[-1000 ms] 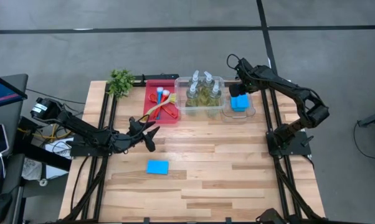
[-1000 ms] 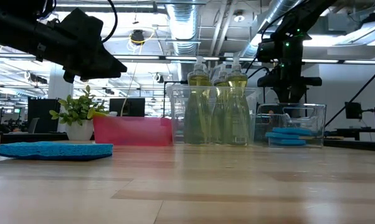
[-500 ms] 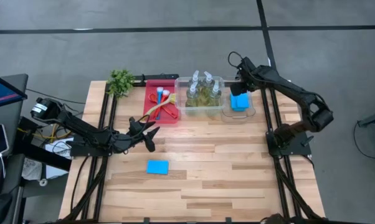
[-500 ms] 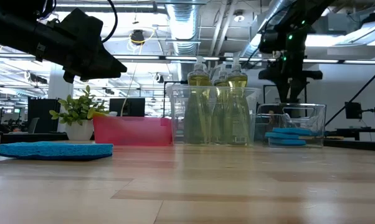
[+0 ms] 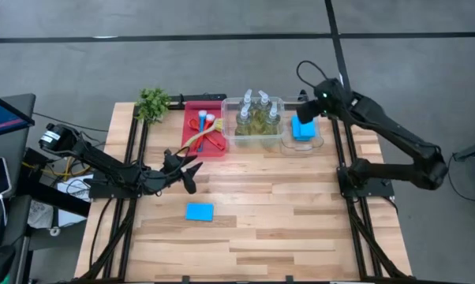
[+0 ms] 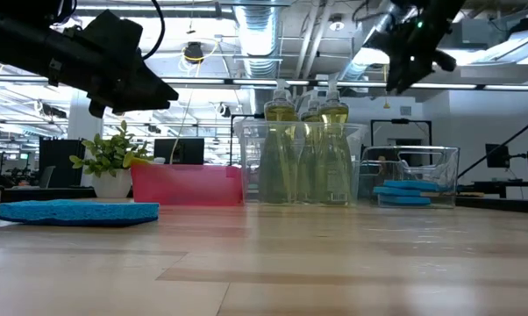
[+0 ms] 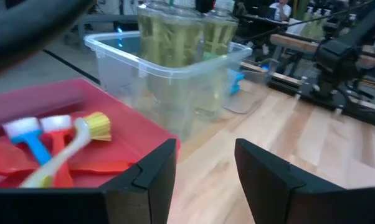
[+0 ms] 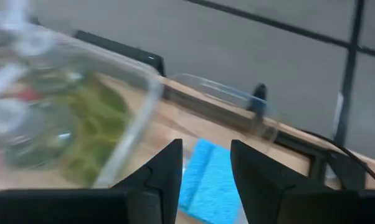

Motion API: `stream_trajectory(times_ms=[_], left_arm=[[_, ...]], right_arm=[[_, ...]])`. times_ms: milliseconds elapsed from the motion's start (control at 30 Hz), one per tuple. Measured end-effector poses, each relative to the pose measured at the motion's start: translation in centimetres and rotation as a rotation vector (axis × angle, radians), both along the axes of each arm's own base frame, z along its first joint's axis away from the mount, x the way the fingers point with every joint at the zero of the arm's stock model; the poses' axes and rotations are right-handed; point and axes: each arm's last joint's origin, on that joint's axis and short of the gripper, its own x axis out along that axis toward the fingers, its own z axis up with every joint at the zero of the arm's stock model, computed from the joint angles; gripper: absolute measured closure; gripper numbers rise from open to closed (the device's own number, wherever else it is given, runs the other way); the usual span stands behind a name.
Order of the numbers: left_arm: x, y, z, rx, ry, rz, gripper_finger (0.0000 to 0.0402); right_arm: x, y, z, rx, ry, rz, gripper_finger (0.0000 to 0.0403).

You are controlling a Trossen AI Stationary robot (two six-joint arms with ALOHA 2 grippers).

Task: Pick & Place Kitchen Sink Supplies
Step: Put the blue dishwashing sponge into the transparent bin

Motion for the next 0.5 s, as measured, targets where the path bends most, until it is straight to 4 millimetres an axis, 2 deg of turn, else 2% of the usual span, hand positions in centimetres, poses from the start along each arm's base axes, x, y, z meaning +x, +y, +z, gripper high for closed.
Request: stream_trajectory(times_ms=[200,500], left_arm=[[0.1,-0.3,-0.2,-0.076,-0.005,-0.105,0.0235],[0.1,-1.2,-0.9,-0.185,0.070,-0.361,0.0243]], right_arm=[[0.6,2.6,0.8,-0.031,-0.038,0.140,0.0277],[3.7,5.8,0.7,-0.089,-0.061,0.250,0.0280]])
